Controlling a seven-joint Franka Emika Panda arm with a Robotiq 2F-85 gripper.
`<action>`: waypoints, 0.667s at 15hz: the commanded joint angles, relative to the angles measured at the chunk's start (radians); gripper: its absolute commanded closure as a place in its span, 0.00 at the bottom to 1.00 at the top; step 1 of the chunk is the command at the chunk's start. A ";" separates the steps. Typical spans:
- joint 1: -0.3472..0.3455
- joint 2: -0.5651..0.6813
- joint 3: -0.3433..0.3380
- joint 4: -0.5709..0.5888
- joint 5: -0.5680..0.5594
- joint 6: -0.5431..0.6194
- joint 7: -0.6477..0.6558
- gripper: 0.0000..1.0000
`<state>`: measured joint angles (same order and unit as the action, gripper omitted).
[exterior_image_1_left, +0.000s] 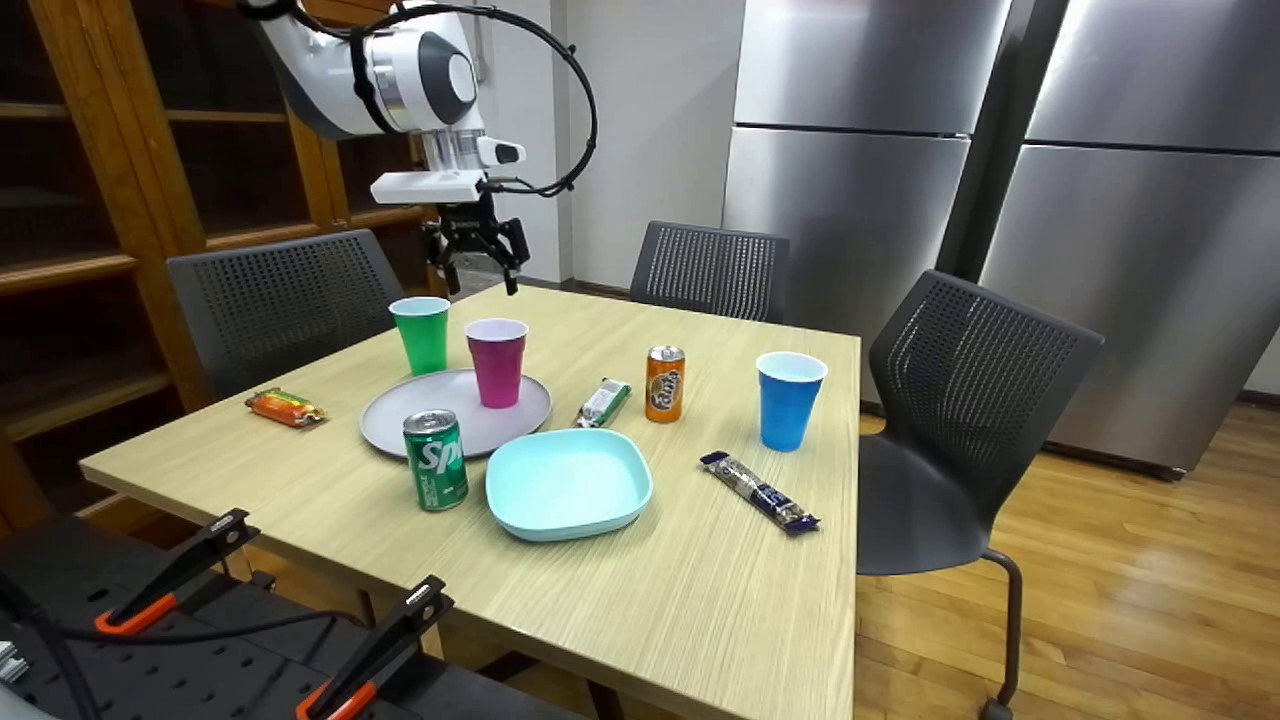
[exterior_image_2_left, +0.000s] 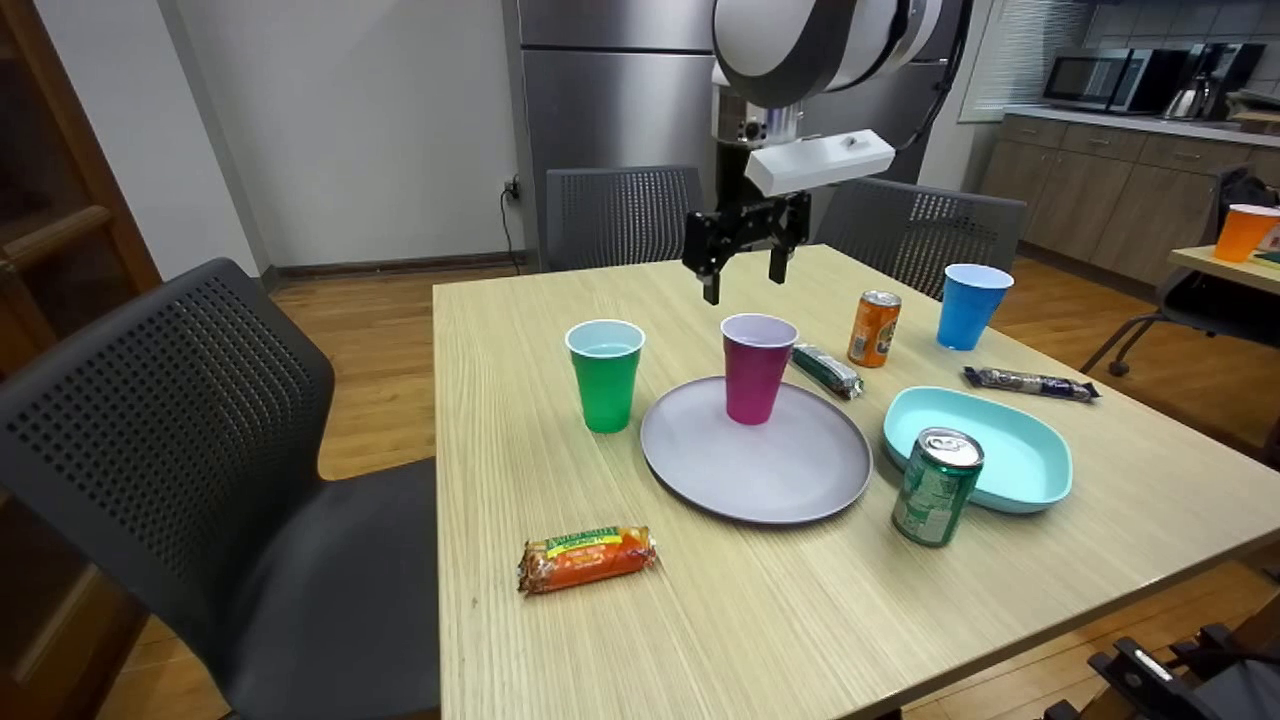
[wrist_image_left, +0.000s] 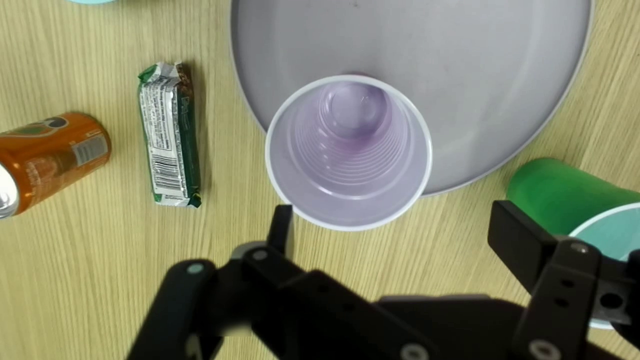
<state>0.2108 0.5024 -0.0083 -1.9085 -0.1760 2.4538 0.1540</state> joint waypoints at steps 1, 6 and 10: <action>0.022 -0.006 0.006 0.017 0.004 -0.040 0.077 0.00; 0.041 0.017 0.042 0.068 0.102 -0.097 0.179 0.00; 0.068 0.032 0.049 0.105 0.188 -0.125 0.323 0.00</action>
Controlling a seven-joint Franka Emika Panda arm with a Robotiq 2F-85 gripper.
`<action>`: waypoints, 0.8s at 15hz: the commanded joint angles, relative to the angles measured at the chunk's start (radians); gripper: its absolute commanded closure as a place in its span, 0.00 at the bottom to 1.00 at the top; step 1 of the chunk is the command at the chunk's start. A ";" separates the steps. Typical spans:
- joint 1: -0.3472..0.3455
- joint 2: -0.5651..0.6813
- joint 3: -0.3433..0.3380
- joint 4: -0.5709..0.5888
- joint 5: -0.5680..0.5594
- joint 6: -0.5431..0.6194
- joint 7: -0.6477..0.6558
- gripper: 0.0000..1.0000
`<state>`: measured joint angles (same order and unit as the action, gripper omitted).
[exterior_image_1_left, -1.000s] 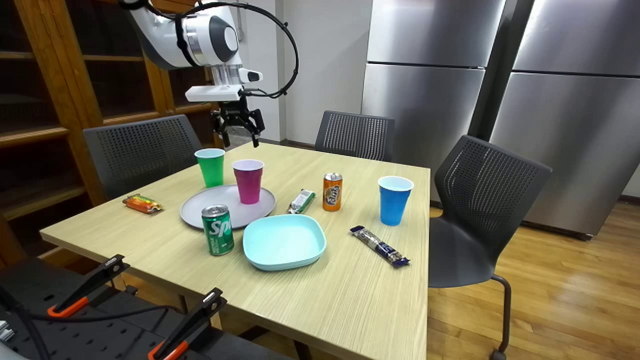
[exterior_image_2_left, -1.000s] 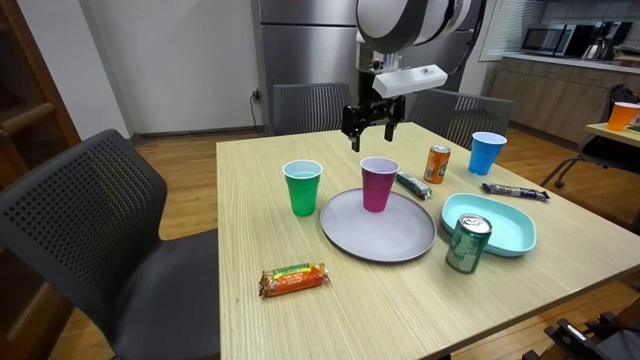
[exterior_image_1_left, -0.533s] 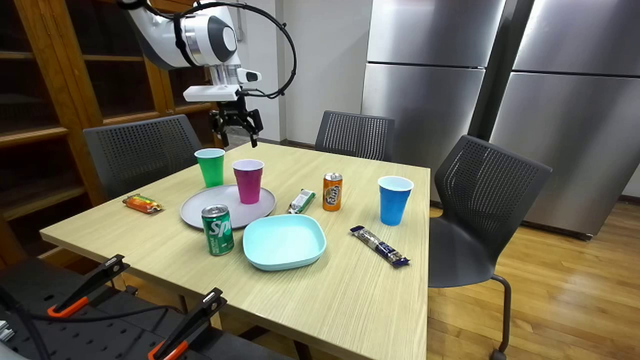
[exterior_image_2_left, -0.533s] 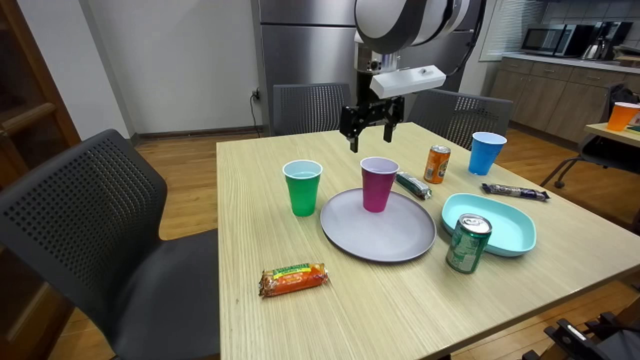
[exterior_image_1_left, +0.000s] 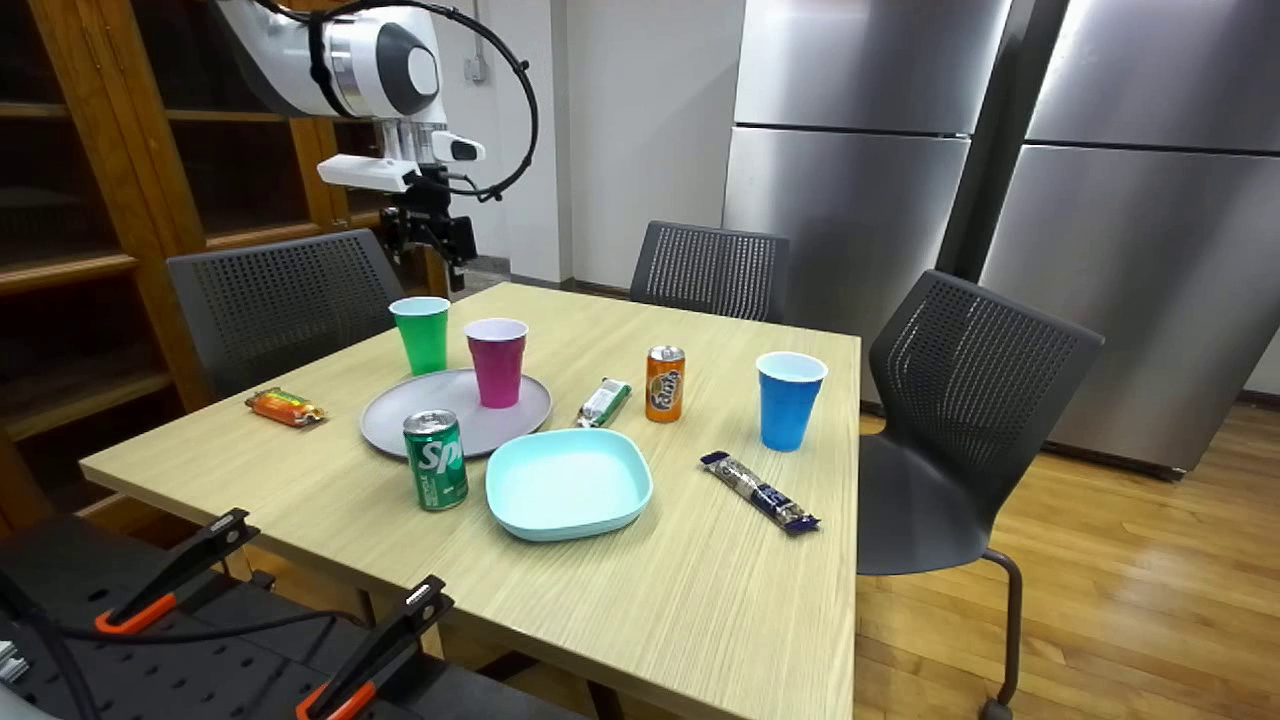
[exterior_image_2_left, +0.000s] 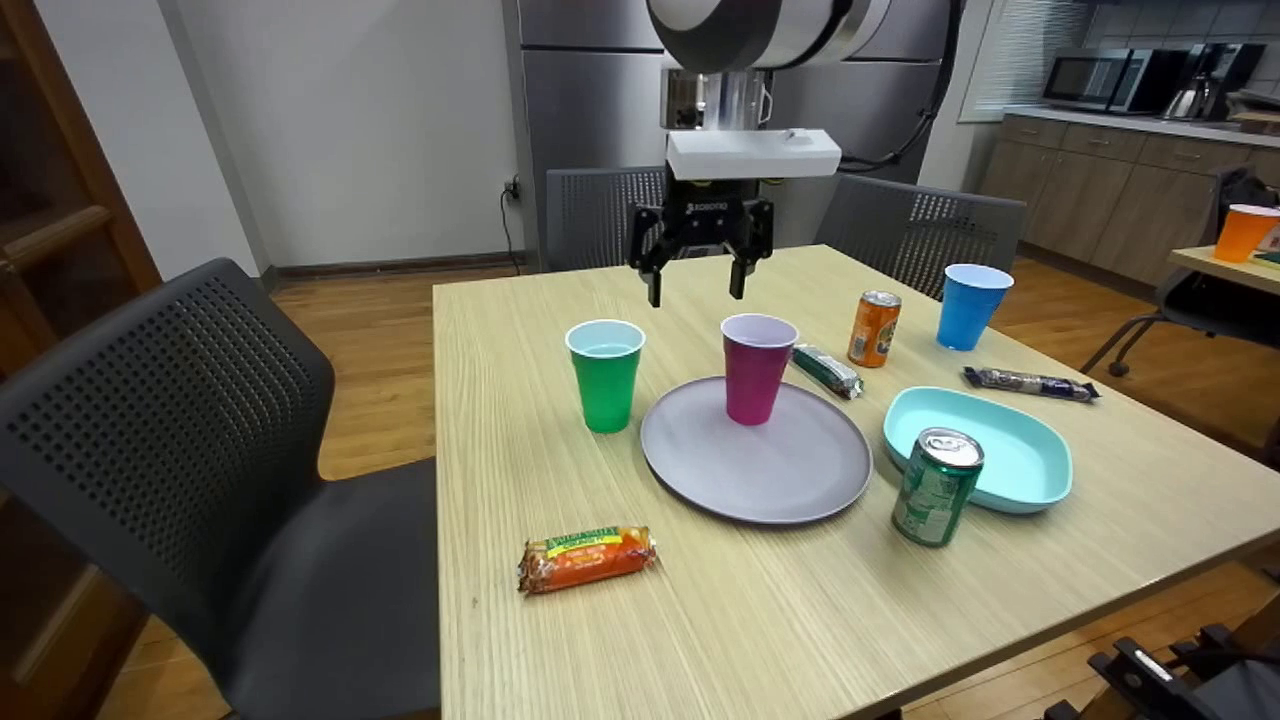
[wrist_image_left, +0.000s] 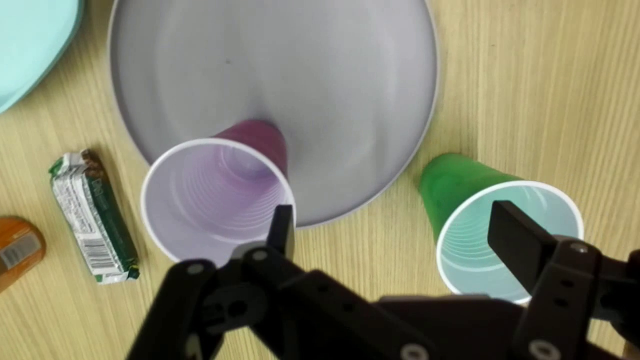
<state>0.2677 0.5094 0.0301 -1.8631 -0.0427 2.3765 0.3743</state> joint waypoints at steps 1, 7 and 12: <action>0.017 0.030 0.010 0.066 0.073 -0.038 0.134 0.00; 0.036 0.096 -0.006 0.118 0.138 0.038 0.315 0.00; 0.035 0.154 -0.004 0.150 0.158 0.105 0.365 0.00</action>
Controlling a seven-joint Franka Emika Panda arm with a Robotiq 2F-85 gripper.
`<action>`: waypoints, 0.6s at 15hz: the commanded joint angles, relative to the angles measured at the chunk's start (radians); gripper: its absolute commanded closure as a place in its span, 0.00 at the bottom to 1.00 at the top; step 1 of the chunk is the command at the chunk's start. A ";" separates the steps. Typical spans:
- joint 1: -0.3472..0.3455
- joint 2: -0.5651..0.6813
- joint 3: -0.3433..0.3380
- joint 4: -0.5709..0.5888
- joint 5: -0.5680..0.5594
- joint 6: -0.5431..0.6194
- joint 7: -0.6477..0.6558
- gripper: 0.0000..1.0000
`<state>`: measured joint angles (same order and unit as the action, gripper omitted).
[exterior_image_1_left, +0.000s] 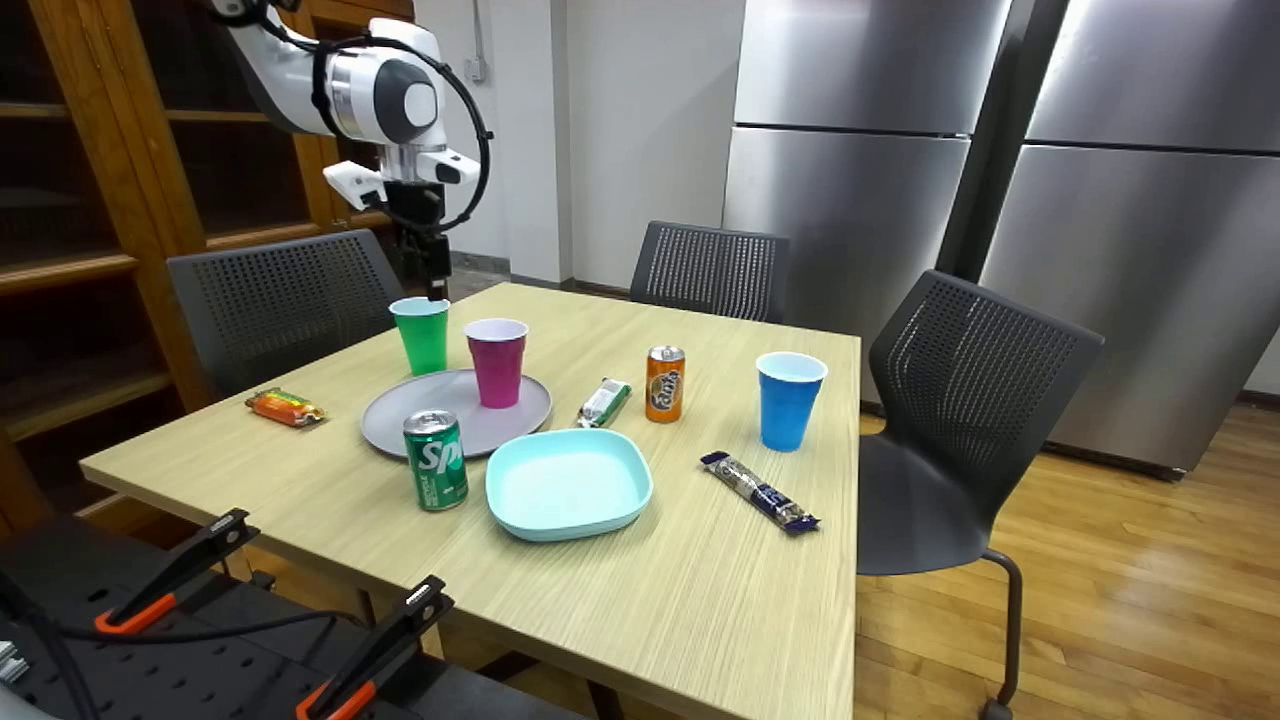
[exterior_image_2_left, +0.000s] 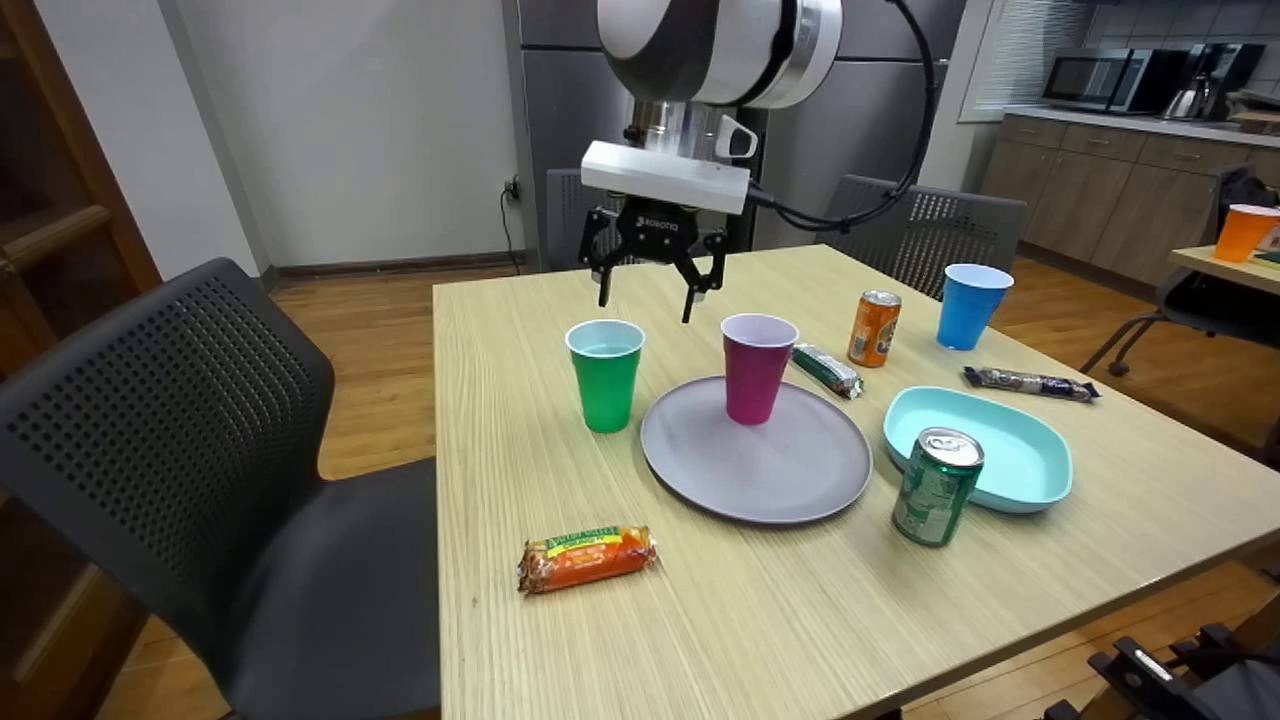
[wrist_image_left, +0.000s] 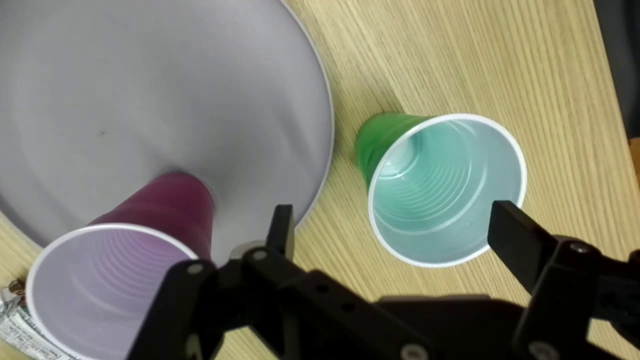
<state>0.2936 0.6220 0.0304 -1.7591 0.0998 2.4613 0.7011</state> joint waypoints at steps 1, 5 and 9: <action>0.013 0.050 -0.008 0.049 0.012 0.029 0.046 0.00; 0.017 0.078 -0.014 0.056 0.006 0.045 0.052 0.00; 0.020 0.103 -0.020 0.065 0.004 0.045 0.060 0.00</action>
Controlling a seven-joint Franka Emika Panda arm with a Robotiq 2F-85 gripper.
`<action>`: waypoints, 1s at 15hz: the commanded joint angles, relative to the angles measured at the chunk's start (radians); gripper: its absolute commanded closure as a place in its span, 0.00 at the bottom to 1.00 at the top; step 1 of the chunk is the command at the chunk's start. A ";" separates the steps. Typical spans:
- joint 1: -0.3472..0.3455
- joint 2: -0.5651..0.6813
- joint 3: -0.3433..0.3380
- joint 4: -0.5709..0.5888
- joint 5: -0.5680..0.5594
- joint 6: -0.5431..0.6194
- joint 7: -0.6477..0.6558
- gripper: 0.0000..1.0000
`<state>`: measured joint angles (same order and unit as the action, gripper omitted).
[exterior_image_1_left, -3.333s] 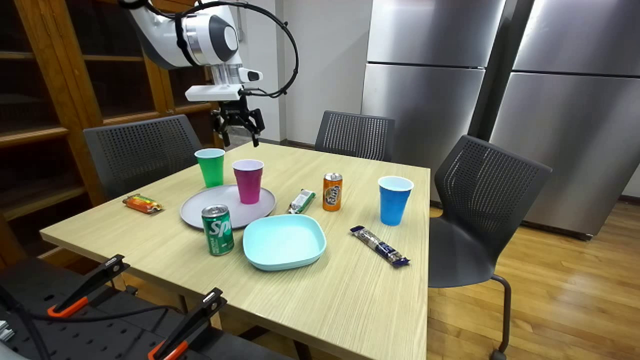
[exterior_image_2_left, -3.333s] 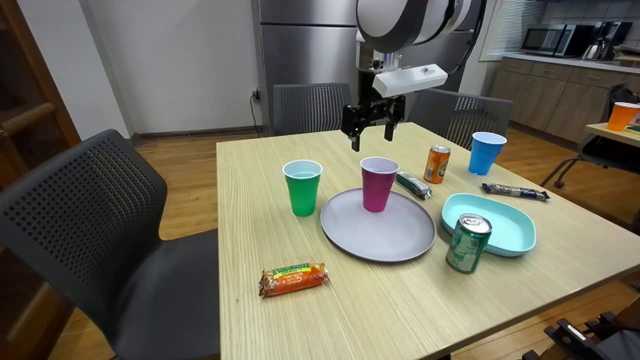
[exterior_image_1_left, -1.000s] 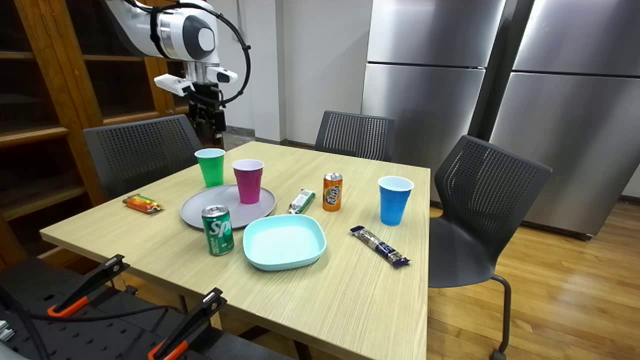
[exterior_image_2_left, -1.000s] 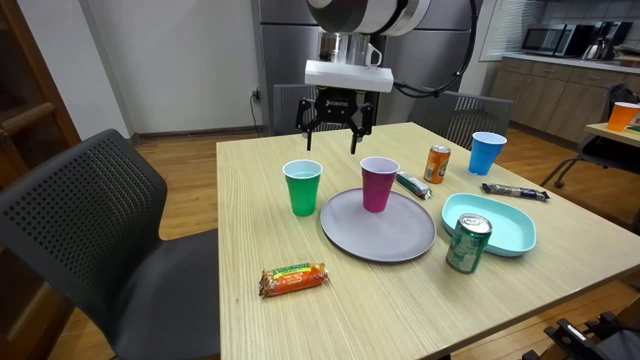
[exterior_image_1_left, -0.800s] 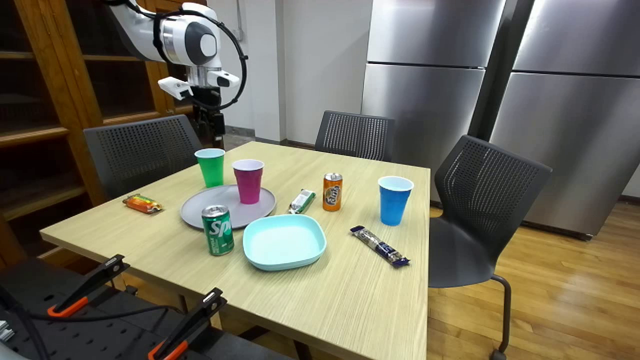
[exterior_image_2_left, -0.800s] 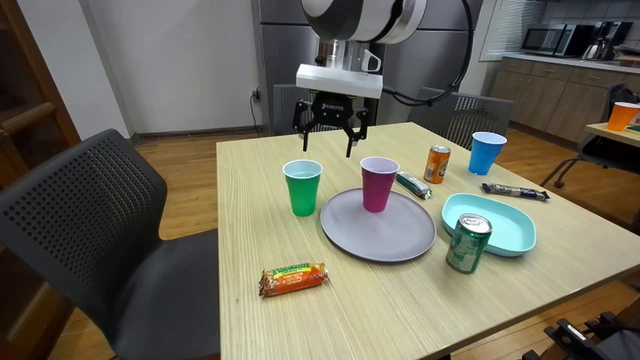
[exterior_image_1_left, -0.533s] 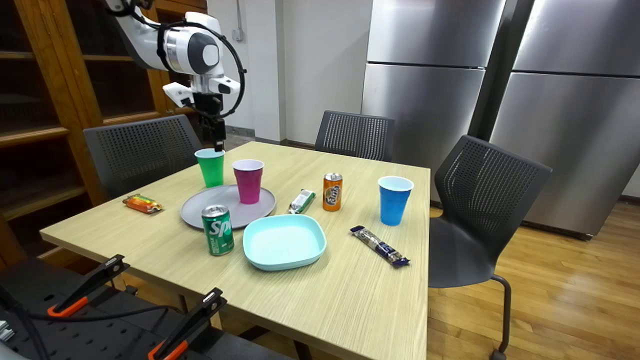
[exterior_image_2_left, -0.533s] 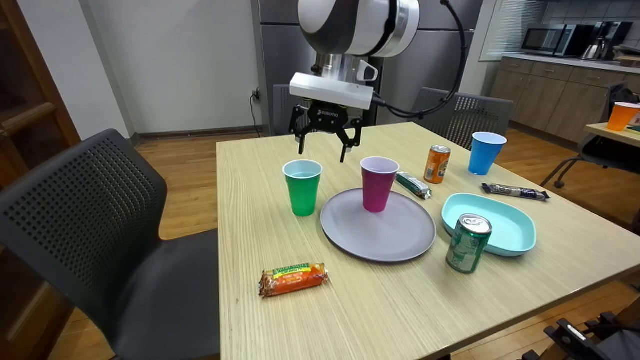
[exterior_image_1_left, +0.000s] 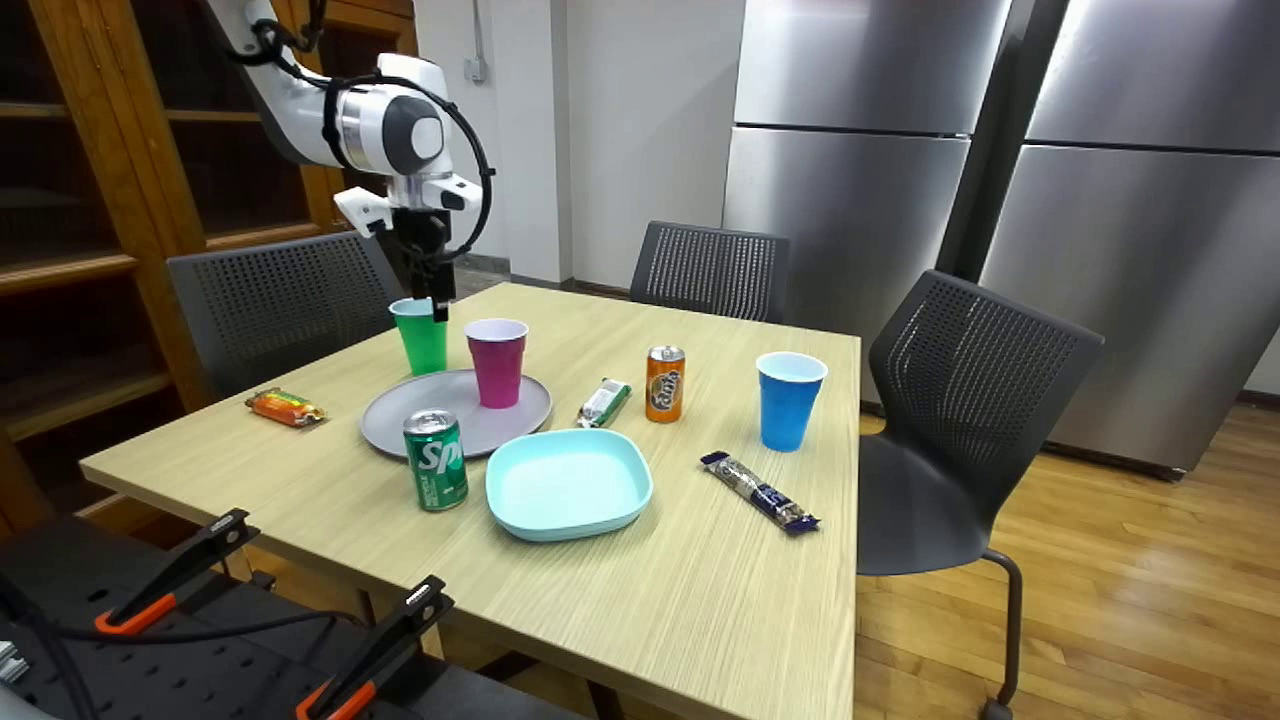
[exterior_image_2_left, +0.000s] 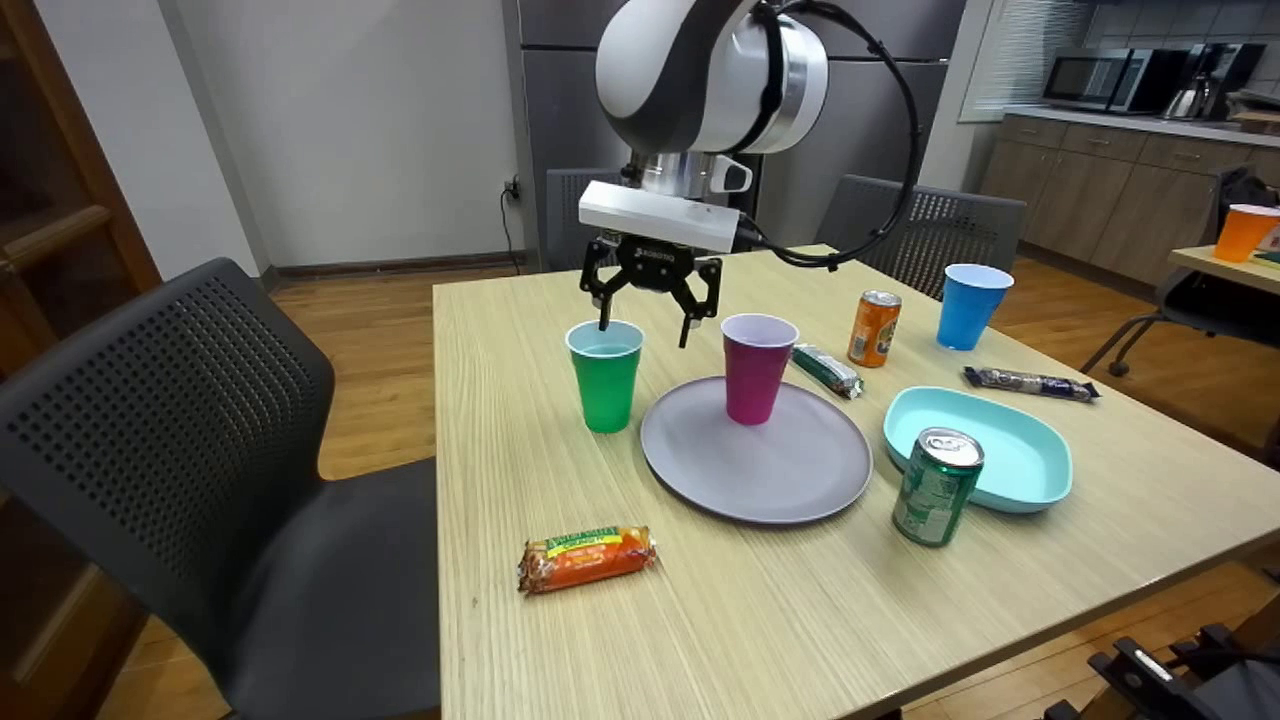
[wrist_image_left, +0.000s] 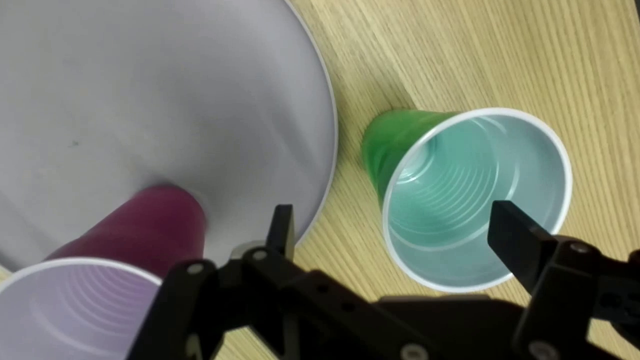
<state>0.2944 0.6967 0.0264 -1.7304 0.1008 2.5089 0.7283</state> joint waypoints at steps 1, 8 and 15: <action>0.021 0.036 -0.017 0.040 0.000 -0.007 0.033 0.00; 0.037 0.054 -0.024 0.048 -0.005 -0.005 0.038 0.33; 0.042 0.057 -0.029 0.056 -0.007 -0.007 0.034 0.89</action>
<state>0.3204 0.7384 0.0104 -1.7054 0.1006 2.5090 0.7361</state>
